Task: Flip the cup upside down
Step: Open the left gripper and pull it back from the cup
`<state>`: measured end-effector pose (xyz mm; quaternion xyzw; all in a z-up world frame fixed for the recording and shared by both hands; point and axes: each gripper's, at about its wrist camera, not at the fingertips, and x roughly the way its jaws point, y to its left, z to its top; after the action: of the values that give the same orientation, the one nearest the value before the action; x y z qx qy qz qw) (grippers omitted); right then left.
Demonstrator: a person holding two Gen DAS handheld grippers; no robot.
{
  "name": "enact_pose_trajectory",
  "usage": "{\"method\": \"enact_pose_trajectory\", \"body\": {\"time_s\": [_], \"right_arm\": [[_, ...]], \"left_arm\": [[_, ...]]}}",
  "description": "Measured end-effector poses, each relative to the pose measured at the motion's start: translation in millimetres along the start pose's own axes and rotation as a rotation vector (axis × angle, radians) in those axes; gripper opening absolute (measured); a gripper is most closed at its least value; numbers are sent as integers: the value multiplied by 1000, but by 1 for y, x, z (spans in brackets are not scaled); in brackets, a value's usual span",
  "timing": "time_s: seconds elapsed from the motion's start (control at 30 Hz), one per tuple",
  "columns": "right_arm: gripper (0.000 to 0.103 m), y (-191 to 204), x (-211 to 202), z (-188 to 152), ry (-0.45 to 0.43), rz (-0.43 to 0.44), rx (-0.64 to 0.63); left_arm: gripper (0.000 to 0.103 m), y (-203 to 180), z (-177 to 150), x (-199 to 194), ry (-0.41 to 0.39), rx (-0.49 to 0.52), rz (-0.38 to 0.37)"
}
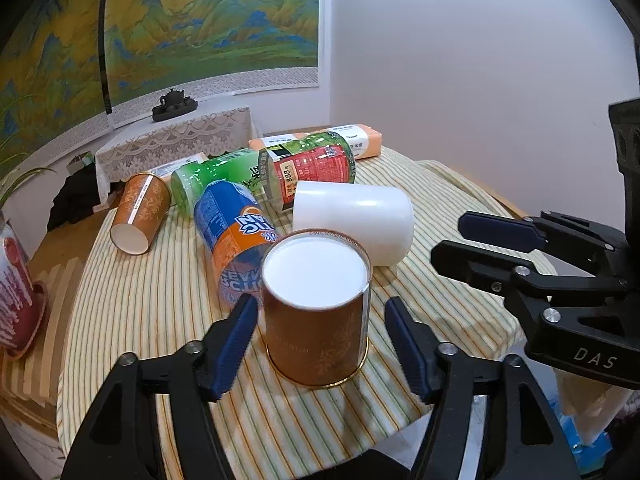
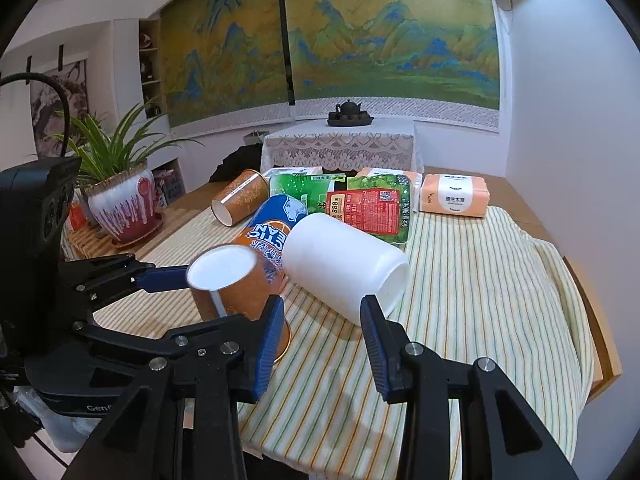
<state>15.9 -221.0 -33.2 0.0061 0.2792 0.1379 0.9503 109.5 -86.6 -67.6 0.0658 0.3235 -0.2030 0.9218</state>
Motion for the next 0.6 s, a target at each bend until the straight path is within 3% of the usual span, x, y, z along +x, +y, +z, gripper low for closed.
{"method": "enact_pose_trajectory", "body": {"time_s": [0.23, 0.43, 0.6], "right_arm": [[50, 7, -27, -6, -39, -18, 36], [63, 24, -47, -10, -74, -33, 33], [64, 32, -49, -17, -75, -19, 63]], "left_arm": [[79, 1, -6, -31, -59, -35, 7], [88, 9, -16, -63, -135, -77, 57], [88, 25, -30, -80, -139, -137, 114]]}}
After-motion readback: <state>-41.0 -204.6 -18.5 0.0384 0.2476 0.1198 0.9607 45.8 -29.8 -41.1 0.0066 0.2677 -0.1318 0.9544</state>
